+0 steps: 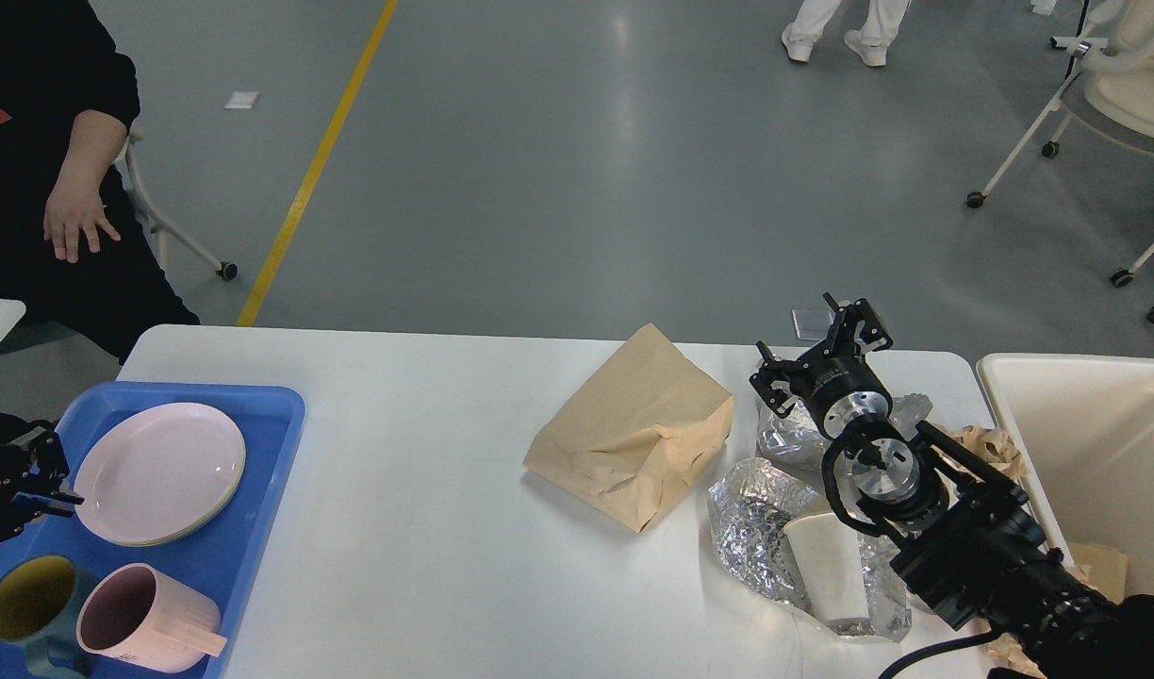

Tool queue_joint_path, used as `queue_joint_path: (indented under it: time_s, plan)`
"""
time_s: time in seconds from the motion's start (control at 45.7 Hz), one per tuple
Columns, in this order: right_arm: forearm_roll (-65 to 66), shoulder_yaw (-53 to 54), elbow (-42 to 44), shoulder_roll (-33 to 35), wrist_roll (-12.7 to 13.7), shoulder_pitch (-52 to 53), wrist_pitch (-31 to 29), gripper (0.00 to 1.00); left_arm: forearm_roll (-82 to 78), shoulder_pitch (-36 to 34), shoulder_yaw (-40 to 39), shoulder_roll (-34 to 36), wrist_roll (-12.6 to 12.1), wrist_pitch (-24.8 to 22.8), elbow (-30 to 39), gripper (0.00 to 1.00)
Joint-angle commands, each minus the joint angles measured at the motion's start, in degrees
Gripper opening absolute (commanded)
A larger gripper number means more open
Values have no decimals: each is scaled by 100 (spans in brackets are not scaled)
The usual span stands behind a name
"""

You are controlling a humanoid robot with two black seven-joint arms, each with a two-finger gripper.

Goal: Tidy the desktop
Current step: 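Raise the left gripper above the tray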

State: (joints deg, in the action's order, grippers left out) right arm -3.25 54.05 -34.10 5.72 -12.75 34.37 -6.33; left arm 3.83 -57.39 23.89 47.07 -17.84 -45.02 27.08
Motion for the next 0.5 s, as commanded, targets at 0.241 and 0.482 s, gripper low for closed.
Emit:
queue_joint_path:
  time_s: [0.241,0.482]
  plan:
    - [0,0,0,-1,1,0,0,100,4,34,-709,-13,-105,1609,-18,96]
    - [0,0,0,8,1,0,0,100,12,-44,-1246,-57,-352,1812,-694,96]
